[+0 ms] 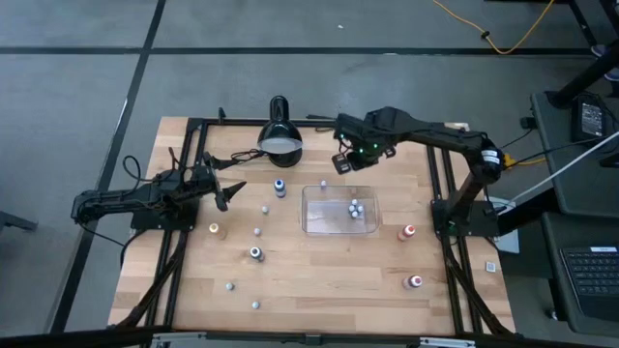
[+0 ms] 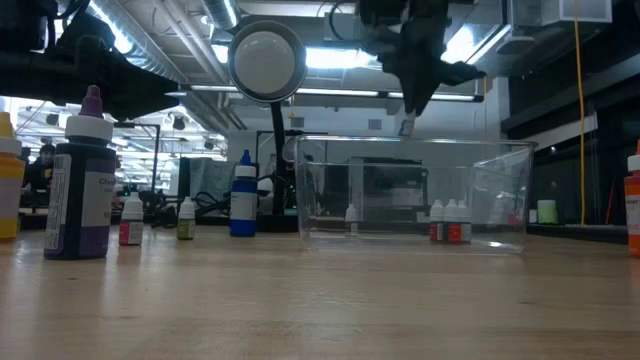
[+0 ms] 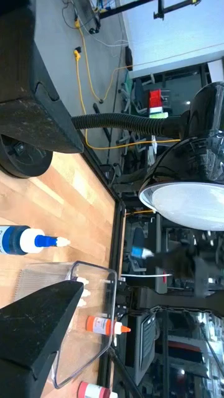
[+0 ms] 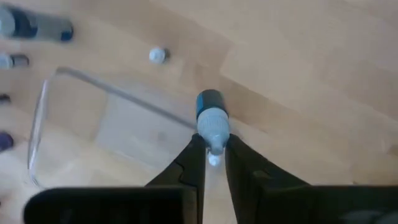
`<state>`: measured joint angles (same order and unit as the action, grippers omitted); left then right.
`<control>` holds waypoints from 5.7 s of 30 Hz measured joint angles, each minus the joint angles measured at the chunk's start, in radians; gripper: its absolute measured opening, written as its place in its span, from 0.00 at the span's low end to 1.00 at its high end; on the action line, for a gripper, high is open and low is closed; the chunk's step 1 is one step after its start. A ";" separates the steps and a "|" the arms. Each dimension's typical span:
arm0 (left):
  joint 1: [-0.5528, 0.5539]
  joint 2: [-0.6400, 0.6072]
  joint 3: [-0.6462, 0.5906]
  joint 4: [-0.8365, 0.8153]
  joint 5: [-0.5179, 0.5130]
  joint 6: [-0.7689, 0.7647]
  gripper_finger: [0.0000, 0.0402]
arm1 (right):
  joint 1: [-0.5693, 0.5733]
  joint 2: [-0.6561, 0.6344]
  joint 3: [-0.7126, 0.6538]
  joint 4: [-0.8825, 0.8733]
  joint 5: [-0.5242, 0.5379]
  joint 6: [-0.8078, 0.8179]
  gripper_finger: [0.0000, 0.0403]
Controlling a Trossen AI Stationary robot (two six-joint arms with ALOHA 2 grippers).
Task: Pick & Place food coloring
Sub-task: Put the small blue food coloring bottle into the transparent bin, then put the small brown food coloring bottle into the transparent bin
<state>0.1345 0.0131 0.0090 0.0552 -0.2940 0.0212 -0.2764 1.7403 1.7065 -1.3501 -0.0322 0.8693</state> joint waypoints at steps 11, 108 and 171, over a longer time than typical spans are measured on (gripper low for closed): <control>0.000 0.000 0.000 0.000 0.000 0.000 0.87 | 0.219 -0.020 -0.076 0.000 -0.004 0.201 0.13; 0.000 0.000 0.000 0.000 0.000 0.000 0.87 | 0.206 0.046 -0.036 0.087 0.190 0.184 0.56; 0.000 0.000 0.000 0.000 0.000 0.000 0.86 | -0.072 0.435 -0.010 0.416 -0.236 0.148 0.64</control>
<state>0.1345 0.0131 0.0086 0.0554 -0.2939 0.0212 -0.3481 2.1750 1.6962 -0.9340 -0.2686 1.0171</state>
